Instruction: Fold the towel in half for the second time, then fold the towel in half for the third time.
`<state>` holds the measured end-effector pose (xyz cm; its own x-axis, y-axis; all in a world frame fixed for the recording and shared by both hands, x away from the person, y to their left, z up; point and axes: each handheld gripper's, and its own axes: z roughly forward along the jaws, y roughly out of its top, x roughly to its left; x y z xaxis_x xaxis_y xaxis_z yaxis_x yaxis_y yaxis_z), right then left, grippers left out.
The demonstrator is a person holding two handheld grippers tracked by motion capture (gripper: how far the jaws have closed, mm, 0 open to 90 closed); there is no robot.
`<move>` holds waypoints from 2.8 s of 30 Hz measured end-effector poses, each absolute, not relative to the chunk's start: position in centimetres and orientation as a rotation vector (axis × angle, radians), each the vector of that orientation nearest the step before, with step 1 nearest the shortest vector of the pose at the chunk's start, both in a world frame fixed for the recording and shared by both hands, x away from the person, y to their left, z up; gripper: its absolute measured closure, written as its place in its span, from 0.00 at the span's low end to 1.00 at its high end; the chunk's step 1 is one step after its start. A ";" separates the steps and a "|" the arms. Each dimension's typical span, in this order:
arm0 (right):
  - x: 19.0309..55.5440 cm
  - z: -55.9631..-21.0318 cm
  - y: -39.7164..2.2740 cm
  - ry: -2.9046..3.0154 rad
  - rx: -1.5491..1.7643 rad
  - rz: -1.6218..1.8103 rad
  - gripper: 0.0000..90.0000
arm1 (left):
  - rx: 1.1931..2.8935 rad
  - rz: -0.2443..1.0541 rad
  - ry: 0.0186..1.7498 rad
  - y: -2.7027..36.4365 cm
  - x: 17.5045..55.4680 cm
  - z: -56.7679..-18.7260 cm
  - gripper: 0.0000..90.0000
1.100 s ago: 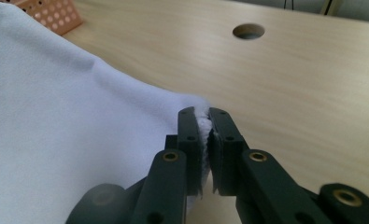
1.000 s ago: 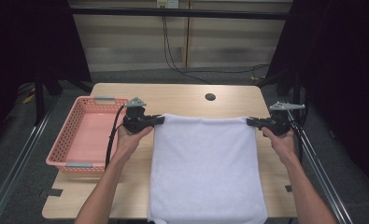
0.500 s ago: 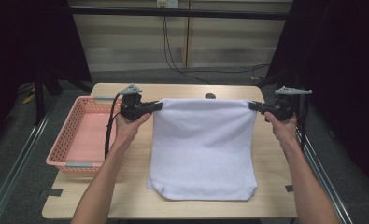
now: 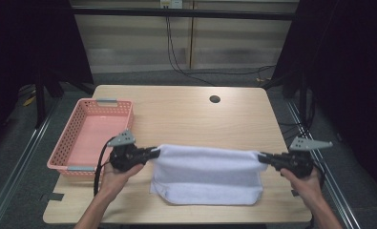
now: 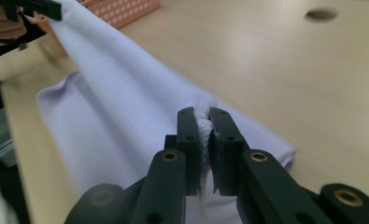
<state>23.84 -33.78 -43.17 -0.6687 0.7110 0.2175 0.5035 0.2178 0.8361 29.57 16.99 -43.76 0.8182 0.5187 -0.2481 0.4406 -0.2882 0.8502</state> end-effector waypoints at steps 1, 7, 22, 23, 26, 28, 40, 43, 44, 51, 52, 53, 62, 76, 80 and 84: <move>23.2 -43.7 -33.7 2.293 1.168 1.425 0.93 | 1.946 0.056 0.709 17.2 28.8 -44.4 0.89; 19.7 -45.9 -33.8 2.394 1.211 1.332 0.85 | 2.031 -0.010 0.664 18.1 25.8 -46.4 0.86; 21.3 -47.4 -33.1 2.314 1.337 1.214 0.53 | 2.053 0.030 0.796 17.6 29.4 -47.7 0.70; 21.8 -47.9 -33.0 2.321 1.364 1.181 0.52 | 2.083 0.063 0.799 17.2 29.7 -47.9 0.69; 22.8 -48.8 -32.8 2.337 1.365 1.090 0.49 | 2.099 0.066 0.815 16.6 29.9 -47.9 0.69; 23.0 -49.1 -32.6 2.333 1.384 1.061 0.47 | 2.142 0.109 0.799 15.9 29.4 -47.9 0.70; 24.2 -49.6 -32.9 2.360 1.363 1.015 0.72 | 2.192 0.039 0.781 14.1 29.8 -49.4 0.66; 25.0 -49.5 -33.7 2.317 1.376 0.979 0.76 | 2.183 0.003 0.774 13.1 30.2 -49.5 0.66; 25.0 -49.5 -34.0 2.303 1.394 0.964 0.76 | 2.188 0.003 0.771 12.8 30.2 -49.5 0.65; 22.9 -48.4 -35.0 2.234 1.350 1.009 0.47 | 2.140 -0.012 0.803 12.5 31.1 -48.7 0.54; 22.3 -48.0 -34.6 2.218 1.336 1.030 0.46 | 2.123 -0.011 0.805 12.8 31.3 -48.5 0.52; 21.8 -47.6 -34.2 2.227 1.305 1.055 0.45 | 2.103 -0.009 0.809 12.9 31.4 -48.3 0.52; 20.6 -46.6 -25.8 2.407 1.136 1.281 0.43 | 2.064 0.023 0.829 11.8 33.7 -47.6 0.49; 25.7 -47.7 -9.1 2.716 0.804 1.395 0.36 | 2.021 0.068 0.906 11.9 36.3 -47.5 0.45; 26.7 -48.5 -6.9 2.749 0.770 1.352 0.31 | 2.044 0.059 0.913 12.0 36.3 -47.7 0.45; 26.6 -49.6 -5.9 2.790 0.716 1.271 0.26 | 2.046 0.059 0.918 12.1 36.3 -47.8 0.45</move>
<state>26.61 -5.93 -49.58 -0.8966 0.4002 0.1894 0.4056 0.5709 0.7139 36.26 12.14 -47.77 0.7271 0.6264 -0.2810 0.5852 -0.3514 0.7308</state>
